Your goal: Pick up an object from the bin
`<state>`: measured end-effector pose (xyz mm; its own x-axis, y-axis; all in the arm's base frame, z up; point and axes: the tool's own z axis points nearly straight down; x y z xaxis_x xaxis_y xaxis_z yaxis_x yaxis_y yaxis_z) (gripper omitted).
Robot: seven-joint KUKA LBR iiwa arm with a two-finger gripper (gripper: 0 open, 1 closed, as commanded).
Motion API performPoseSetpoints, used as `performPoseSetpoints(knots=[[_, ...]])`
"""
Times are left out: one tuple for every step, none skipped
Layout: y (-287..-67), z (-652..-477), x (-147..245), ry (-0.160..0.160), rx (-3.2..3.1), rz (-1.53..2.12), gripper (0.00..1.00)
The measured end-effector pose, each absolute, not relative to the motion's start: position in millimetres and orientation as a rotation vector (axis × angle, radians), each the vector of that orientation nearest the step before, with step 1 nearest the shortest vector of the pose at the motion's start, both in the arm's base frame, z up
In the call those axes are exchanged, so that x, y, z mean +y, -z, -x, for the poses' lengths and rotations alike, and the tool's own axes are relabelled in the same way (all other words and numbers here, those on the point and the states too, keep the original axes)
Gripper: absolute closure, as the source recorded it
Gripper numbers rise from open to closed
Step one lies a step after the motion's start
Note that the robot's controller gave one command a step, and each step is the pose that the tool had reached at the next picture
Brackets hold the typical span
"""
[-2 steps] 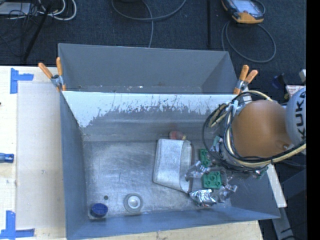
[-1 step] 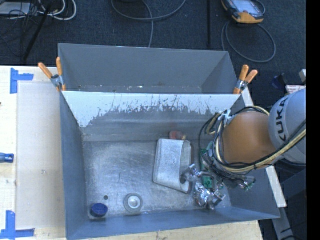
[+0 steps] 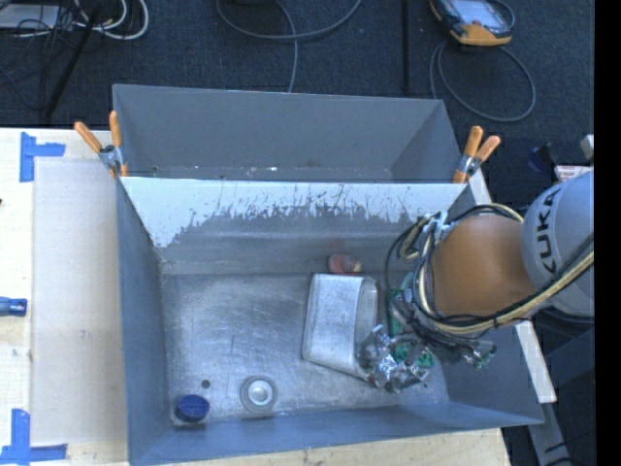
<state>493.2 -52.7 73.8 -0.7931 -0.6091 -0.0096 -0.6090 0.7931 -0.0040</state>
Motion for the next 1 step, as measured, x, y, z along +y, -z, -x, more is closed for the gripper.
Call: performPoseSetpoints(knots=[[-217.0, -506.0, -67.3, 0.005, 2.891, 1.21, 1.0]])
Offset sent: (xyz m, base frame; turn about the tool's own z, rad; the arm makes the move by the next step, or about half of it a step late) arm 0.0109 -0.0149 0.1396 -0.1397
